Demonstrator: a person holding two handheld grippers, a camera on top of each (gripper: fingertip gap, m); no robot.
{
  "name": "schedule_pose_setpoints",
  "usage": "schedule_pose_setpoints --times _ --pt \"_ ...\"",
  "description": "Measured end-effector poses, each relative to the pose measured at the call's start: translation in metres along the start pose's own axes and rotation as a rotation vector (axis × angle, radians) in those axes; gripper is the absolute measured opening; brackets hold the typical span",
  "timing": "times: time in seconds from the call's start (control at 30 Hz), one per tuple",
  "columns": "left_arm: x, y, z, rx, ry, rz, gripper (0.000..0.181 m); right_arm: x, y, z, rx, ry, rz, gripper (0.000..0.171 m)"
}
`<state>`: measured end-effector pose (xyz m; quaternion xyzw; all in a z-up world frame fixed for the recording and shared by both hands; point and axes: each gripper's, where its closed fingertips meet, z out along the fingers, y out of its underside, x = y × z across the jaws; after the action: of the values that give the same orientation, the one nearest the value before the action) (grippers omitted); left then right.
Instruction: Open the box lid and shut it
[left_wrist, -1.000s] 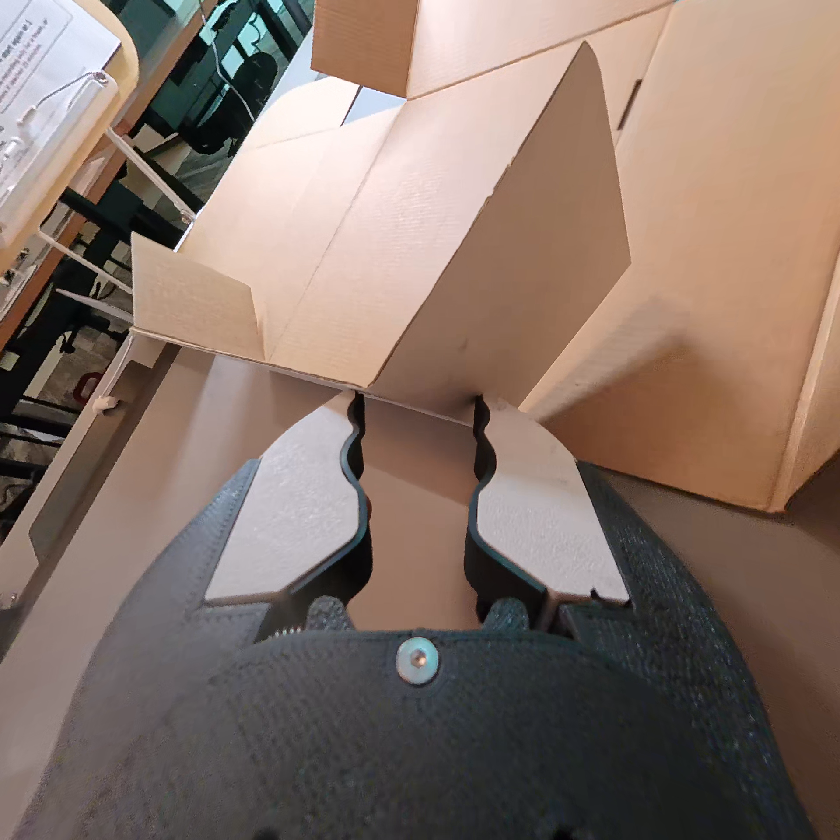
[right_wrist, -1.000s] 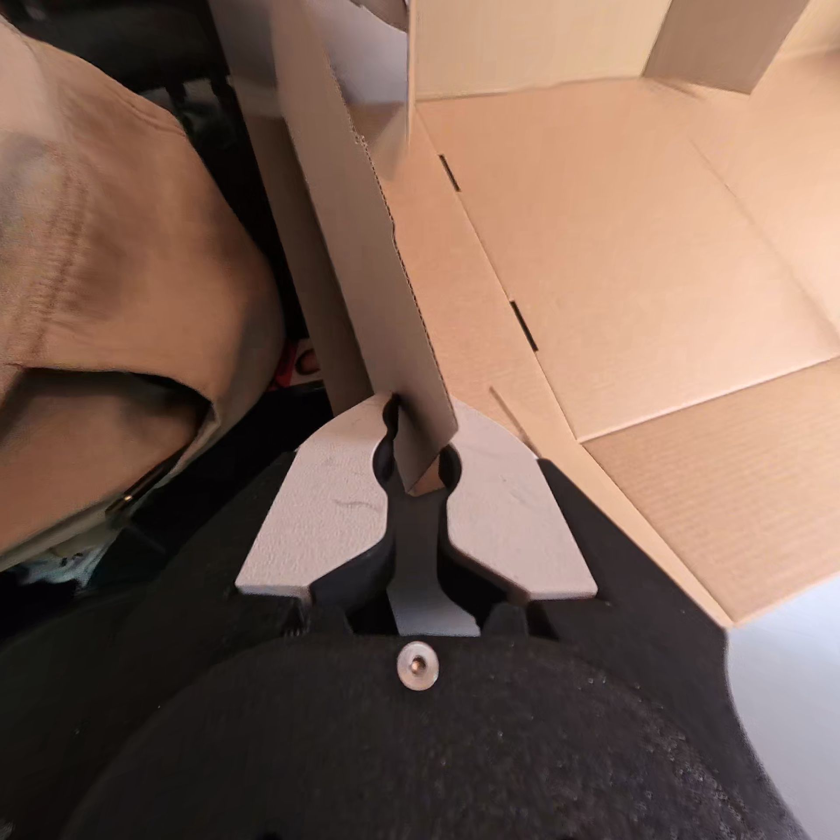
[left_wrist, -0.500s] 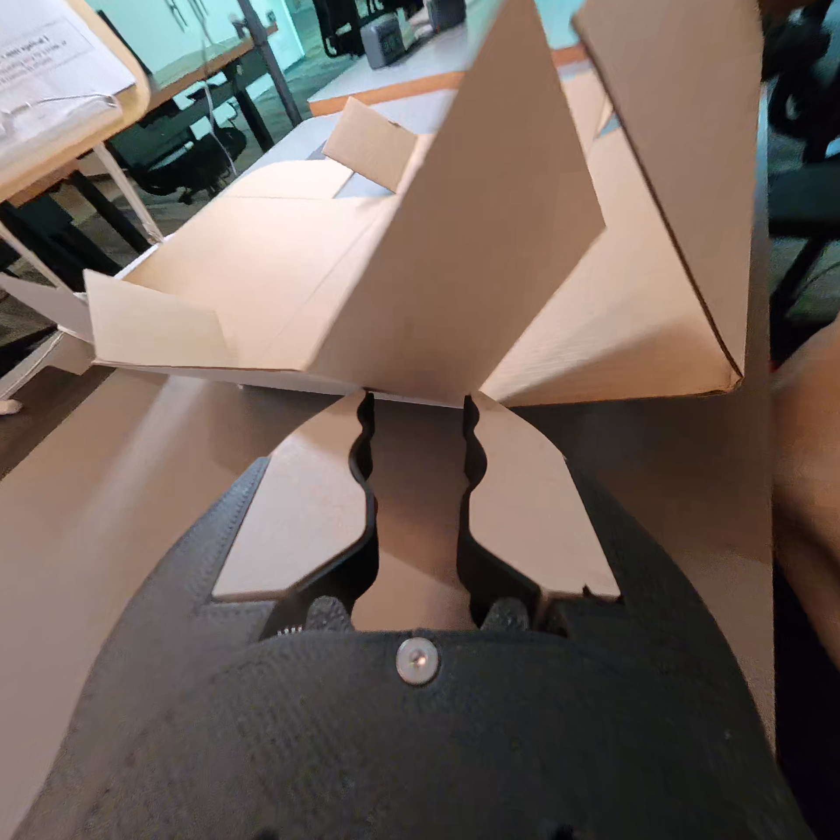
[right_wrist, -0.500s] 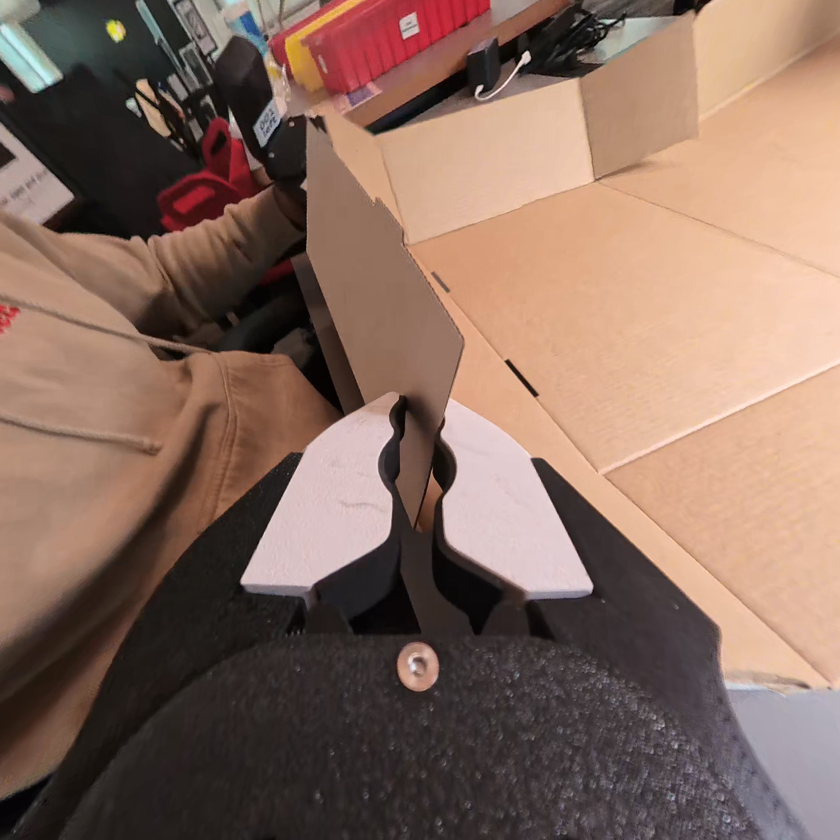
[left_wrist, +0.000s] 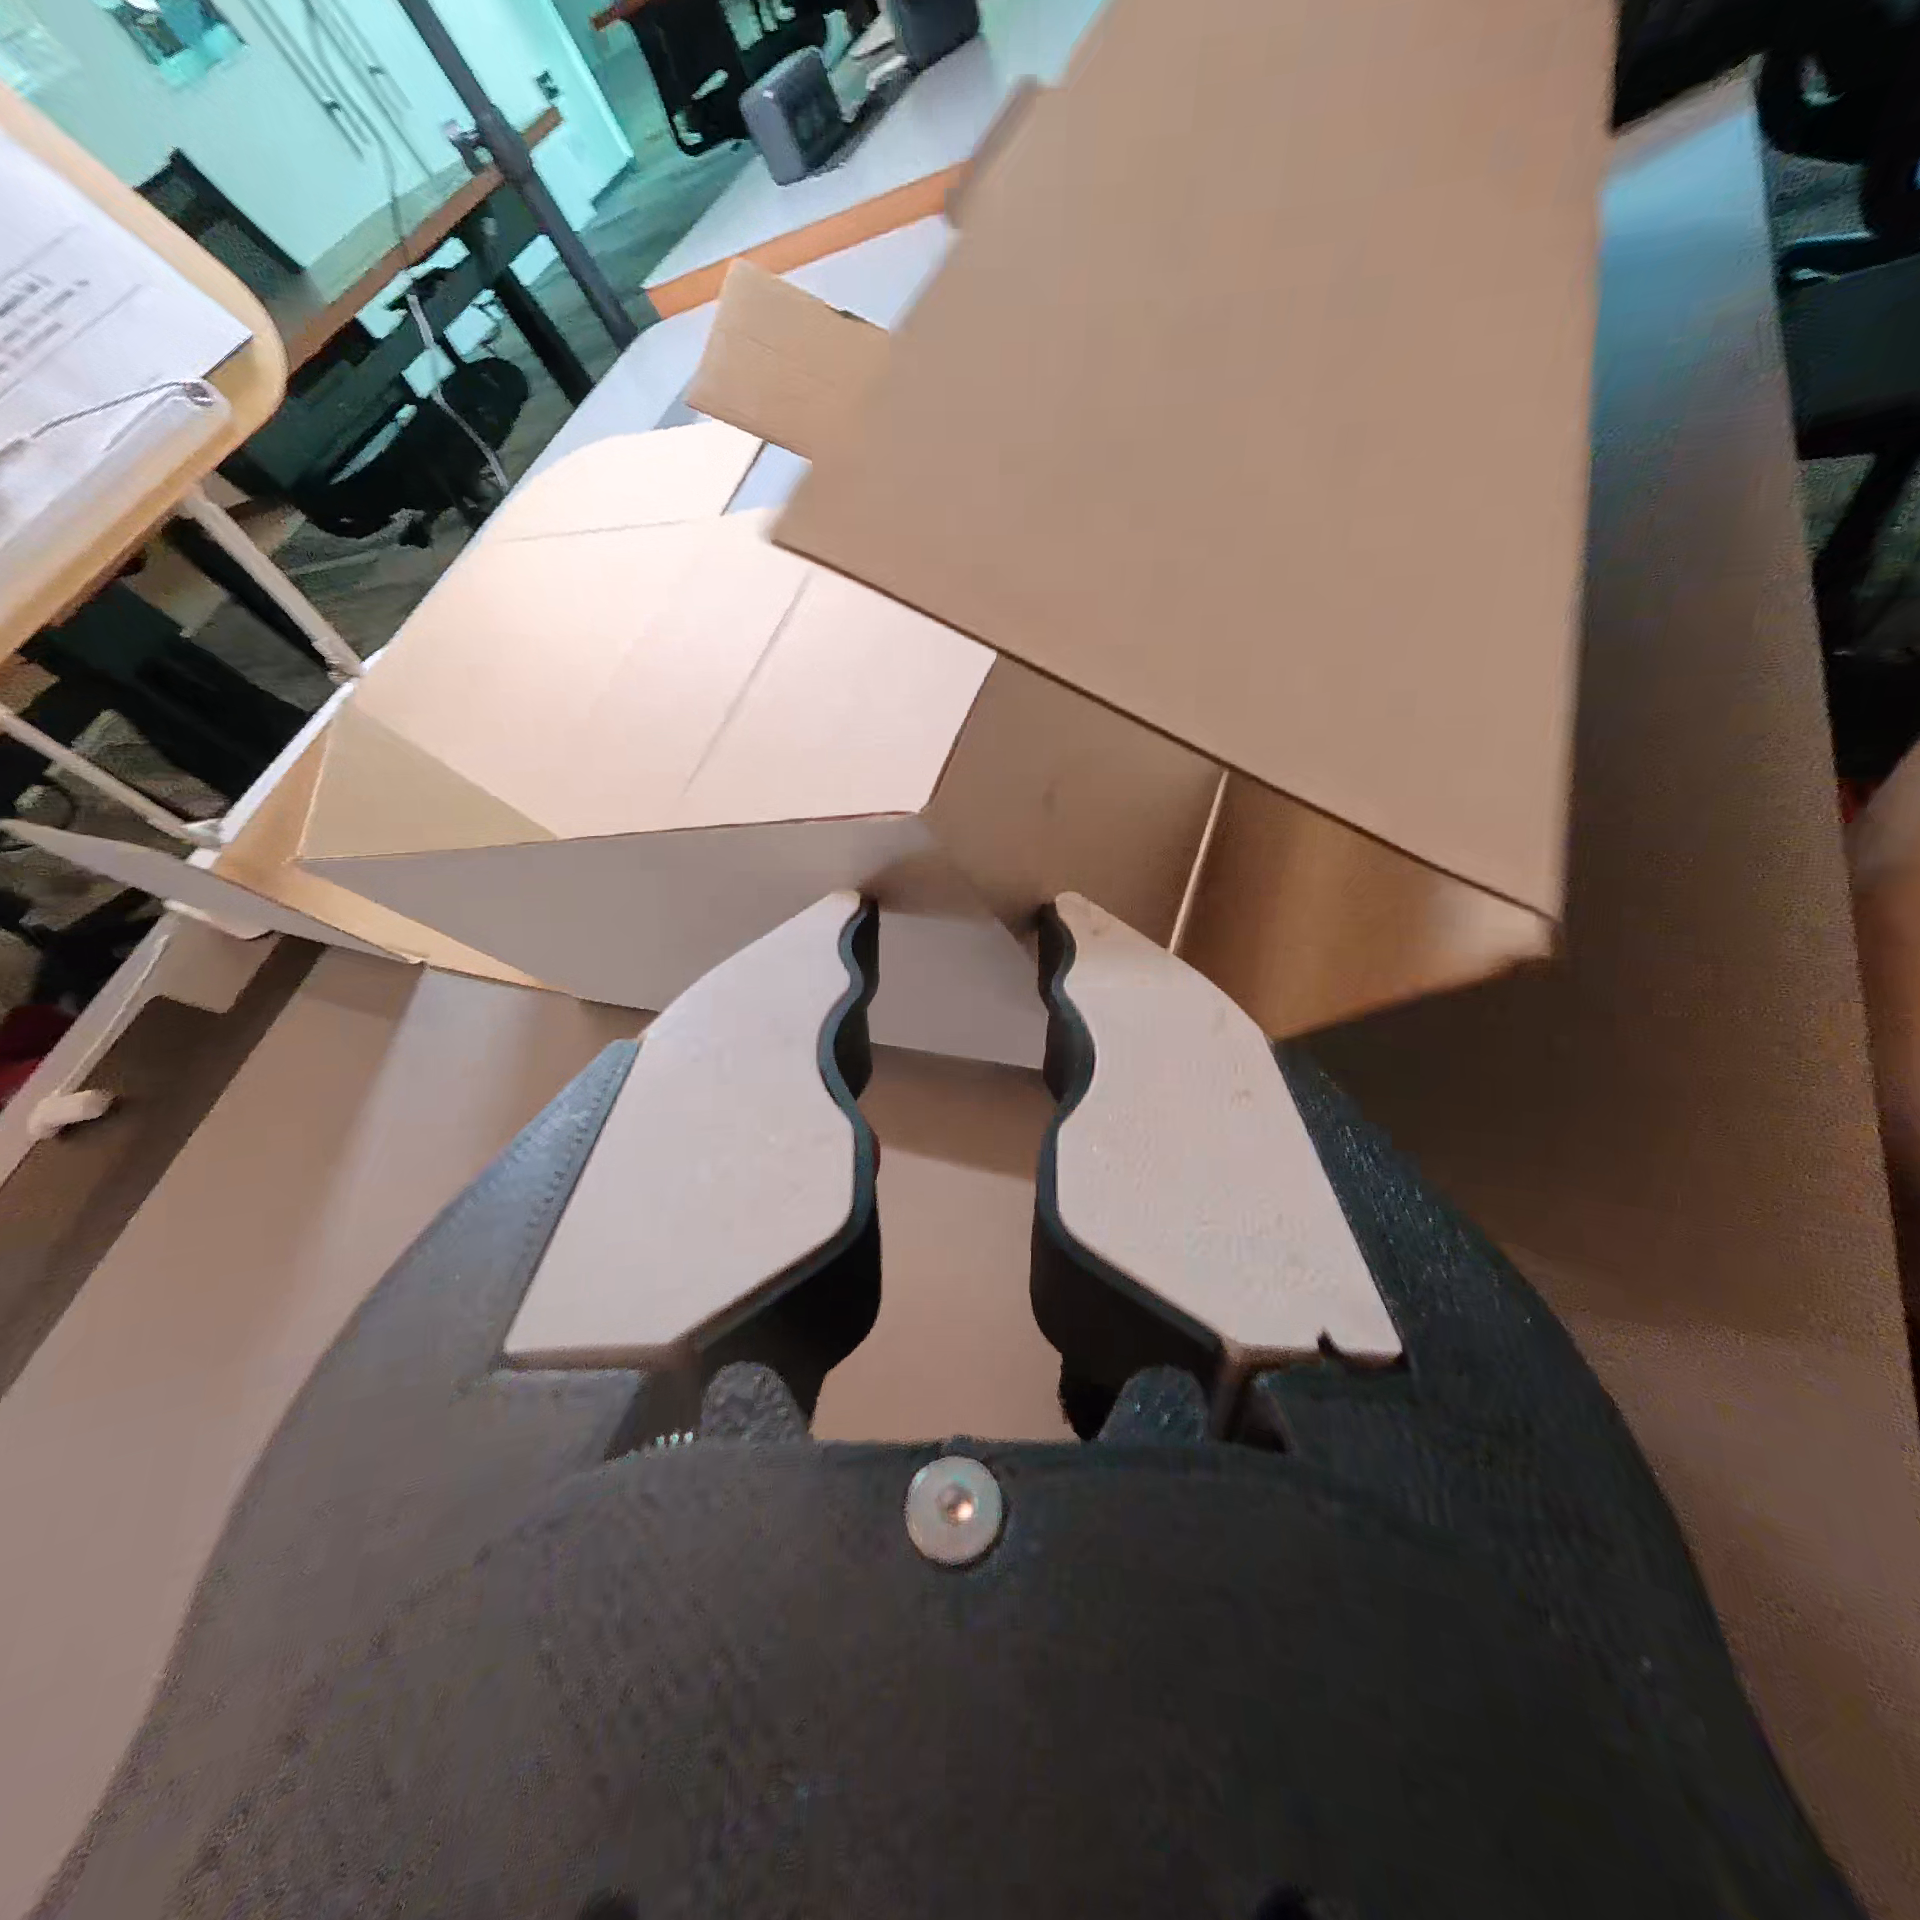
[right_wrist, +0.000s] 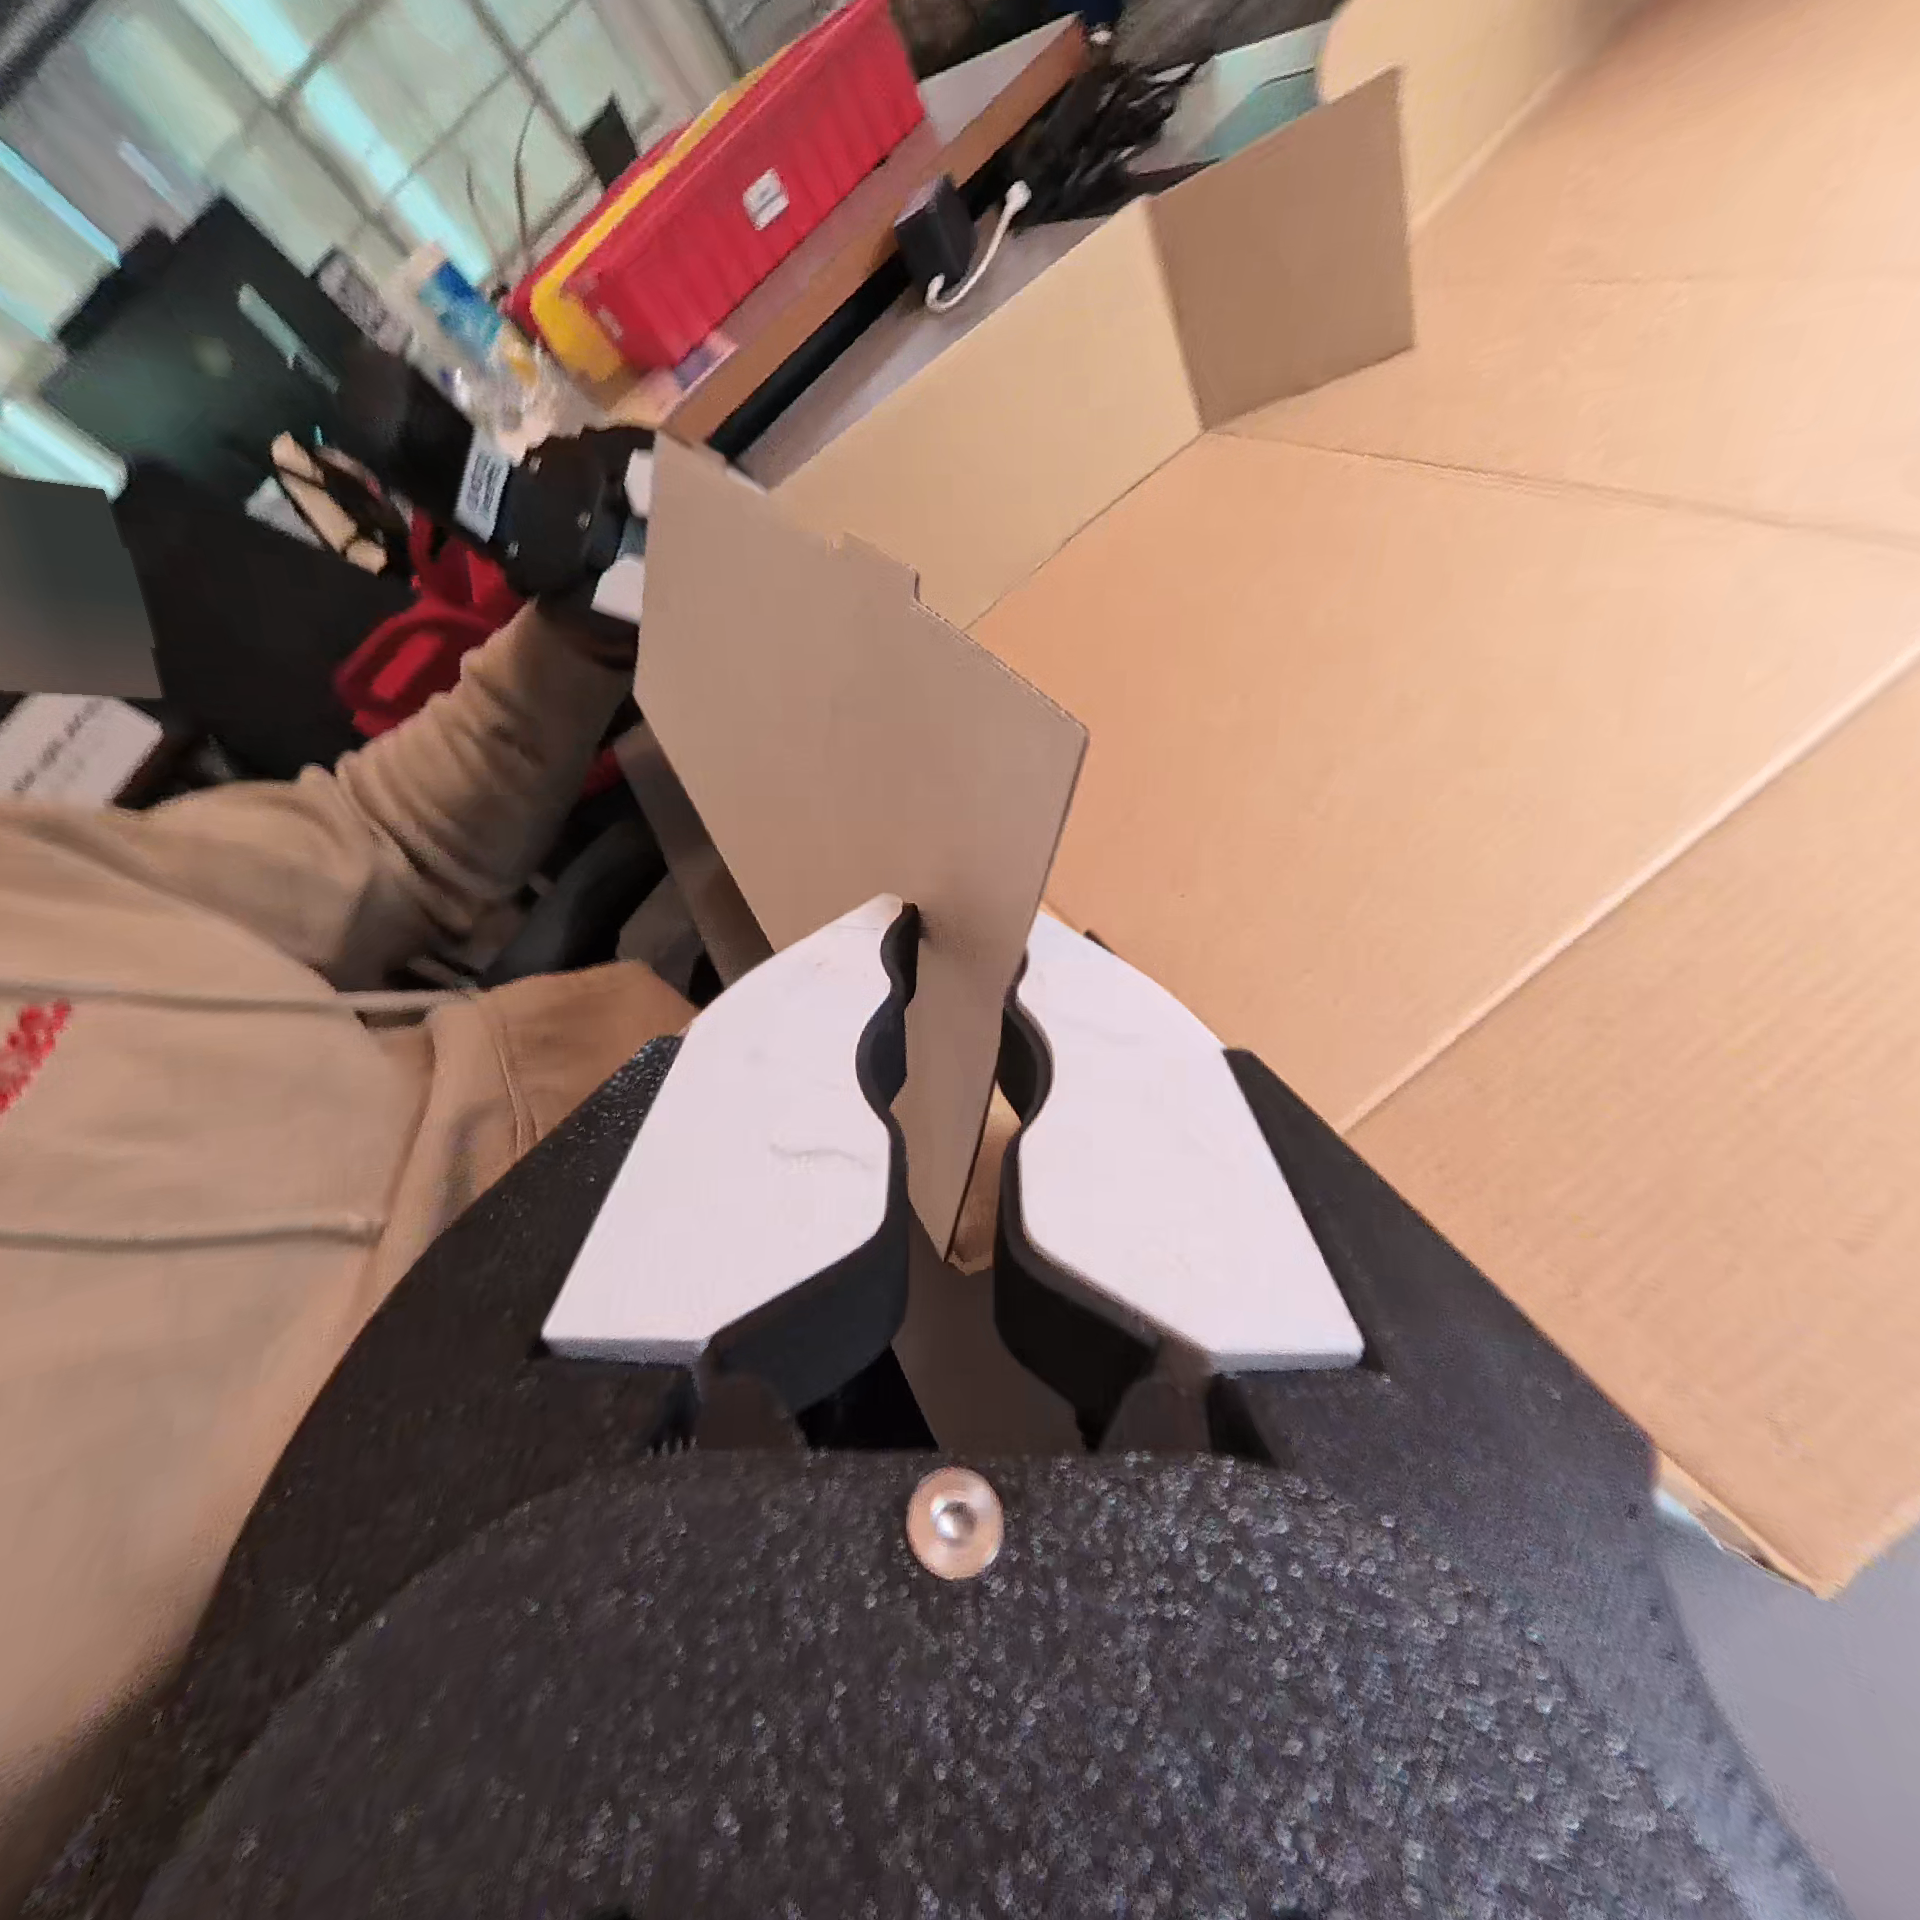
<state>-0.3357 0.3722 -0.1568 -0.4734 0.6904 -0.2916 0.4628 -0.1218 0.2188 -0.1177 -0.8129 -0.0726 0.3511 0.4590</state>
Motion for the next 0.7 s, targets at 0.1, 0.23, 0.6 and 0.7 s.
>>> schedule_pose_setpoints --times 0.1,0.23,0.6,0.7 --pt "0.007 0.006 0.0 0.01 0.072 -0.022 0.035 0.017 0.001 0.006 0.008 0.013 0.127 0.013" --pt "0.018 0.009 -0.006 0.035 0.157 -0.074 0.04 0.031 0.001 0.017 -0.002 0.018 0.233 0.015" --pt "0.022 -0.007 -0.014 -0.078 0.13 -0.004 0.068 0.048 -0.01 0.024 -0.014 0.051 0.28 0.017" --pt "0.03 -0.01 -0.019 -0.079 0.246 -0.074 0.079 0.053 -0.011 0.02 0.008 0.06 0.301 0.017"
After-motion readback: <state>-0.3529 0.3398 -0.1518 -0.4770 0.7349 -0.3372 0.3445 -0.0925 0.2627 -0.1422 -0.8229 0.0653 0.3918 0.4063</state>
